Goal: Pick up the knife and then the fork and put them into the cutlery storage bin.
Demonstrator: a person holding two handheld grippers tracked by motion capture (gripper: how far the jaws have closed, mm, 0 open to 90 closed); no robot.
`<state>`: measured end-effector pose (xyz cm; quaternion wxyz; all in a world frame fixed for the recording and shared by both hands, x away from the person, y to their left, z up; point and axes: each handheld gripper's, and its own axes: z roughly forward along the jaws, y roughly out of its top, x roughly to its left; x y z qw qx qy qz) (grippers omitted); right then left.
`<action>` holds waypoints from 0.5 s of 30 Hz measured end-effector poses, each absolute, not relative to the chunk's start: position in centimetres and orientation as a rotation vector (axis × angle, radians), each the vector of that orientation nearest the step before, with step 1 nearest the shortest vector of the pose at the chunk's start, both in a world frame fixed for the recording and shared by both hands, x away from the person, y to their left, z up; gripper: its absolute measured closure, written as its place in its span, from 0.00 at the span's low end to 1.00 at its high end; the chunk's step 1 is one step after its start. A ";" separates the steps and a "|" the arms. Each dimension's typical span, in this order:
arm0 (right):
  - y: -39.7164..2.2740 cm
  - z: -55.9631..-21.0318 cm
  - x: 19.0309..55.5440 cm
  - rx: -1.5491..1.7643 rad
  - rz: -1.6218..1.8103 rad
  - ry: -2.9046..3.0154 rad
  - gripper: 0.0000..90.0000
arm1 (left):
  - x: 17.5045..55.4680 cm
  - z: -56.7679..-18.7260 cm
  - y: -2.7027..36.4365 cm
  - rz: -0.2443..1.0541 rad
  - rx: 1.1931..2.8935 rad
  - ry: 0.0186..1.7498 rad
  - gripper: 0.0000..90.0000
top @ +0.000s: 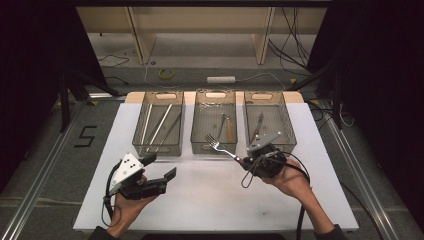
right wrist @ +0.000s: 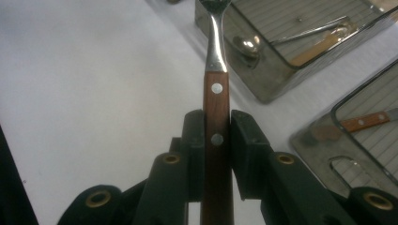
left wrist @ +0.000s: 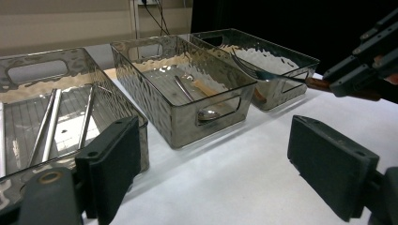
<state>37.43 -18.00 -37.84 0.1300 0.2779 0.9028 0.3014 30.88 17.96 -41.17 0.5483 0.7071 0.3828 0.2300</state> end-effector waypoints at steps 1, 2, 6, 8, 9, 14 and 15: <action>-18.0 -37.7 37.6 0.814 0.876 2.618 0.86 | 30.9 -41.2 18.0 0.544 1.674 0.907 0.19; -18.0 -37.6 37.8 0.813 0.884 2.614 0.86 | 30.9 -41.2 18.0 0.544 1.674 0.907 0.19; -18.0 -37.3 38.4 0.829 0.897 2.603 0.86 | 30.9 -41.2 18.0 0.543 1.675 0.907 0.19; -18.0 -37.2 38.6 0.838 0.900 2.599 0.86 | 30.9 -41.2 18.0 0.544 1.673 0.907 0.19; -18.1 -37.2 38.8 0.842 0.900 2.597 0.86 | 30.9 -41.2 18.0 0.543 1.674 0.907 0.19; -18.2 -37.1 39.2 0.862 0.903 2.591 0.86 | 30.9 -41.2 18.0 0.544 1.673 0.907 0.19; -18.2 -37.1 39.3 0.859 0.905 2.590 0.86 | 30.9 -41.2 18.0 0.543 1.674 0.908 0.19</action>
